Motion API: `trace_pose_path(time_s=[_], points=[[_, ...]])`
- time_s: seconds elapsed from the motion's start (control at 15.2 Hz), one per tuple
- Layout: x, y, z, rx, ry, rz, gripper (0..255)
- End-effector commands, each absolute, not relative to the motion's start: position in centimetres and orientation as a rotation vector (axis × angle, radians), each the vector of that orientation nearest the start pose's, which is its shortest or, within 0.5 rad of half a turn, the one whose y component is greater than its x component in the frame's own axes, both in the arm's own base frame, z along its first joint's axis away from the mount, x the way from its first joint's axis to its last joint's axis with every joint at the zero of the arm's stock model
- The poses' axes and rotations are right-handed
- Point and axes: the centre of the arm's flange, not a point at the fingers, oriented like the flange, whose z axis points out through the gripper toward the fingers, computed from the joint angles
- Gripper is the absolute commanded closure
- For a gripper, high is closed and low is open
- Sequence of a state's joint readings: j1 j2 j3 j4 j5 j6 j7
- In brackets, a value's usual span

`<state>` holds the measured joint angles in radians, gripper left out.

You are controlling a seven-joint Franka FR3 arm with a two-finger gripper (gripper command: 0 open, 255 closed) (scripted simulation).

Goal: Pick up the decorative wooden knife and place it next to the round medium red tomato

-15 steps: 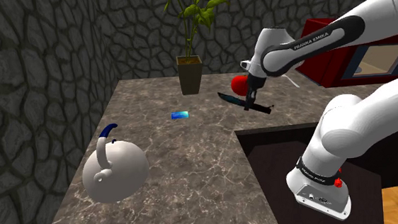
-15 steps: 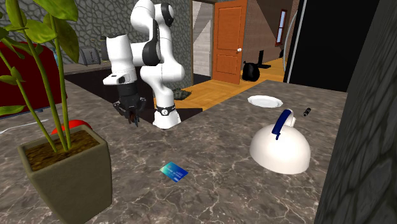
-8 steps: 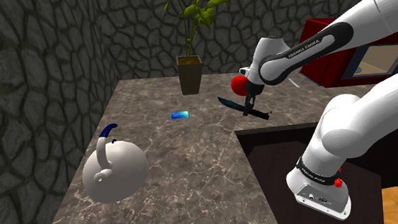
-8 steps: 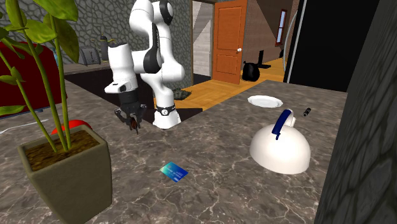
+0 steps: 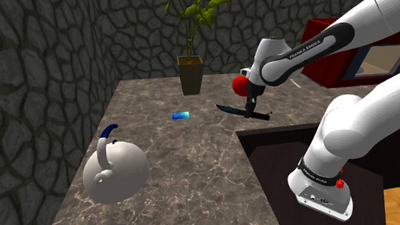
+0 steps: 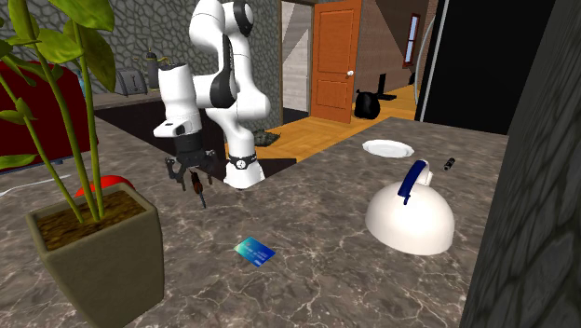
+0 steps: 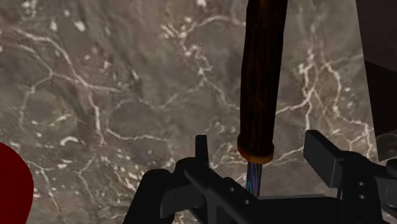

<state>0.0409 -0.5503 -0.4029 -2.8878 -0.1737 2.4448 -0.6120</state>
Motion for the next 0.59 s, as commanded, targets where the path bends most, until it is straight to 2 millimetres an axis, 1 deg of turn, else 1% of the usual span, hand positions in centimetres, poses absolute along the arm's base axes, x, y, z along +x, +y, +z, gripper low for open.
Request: trace_pose_path(time_s=[0.0, 0.2, 0.4, 0.46, 0.53], points=[[32.2, -10.2, 32.9, -3.023, -0.653, -0.178, 0], [32.2, -10.2, 32.9, -3.023, -0.653, -0.178, 0], [31.8, -10.4, 36.9, -3.023, -0.653, -0.178, 0], [31.7, -10.5, 37.9, -3.023, -0.653, -0.178, 0], [31.7, -10.5, 37.9, -3.023, -0.653, -0.178, 0]])
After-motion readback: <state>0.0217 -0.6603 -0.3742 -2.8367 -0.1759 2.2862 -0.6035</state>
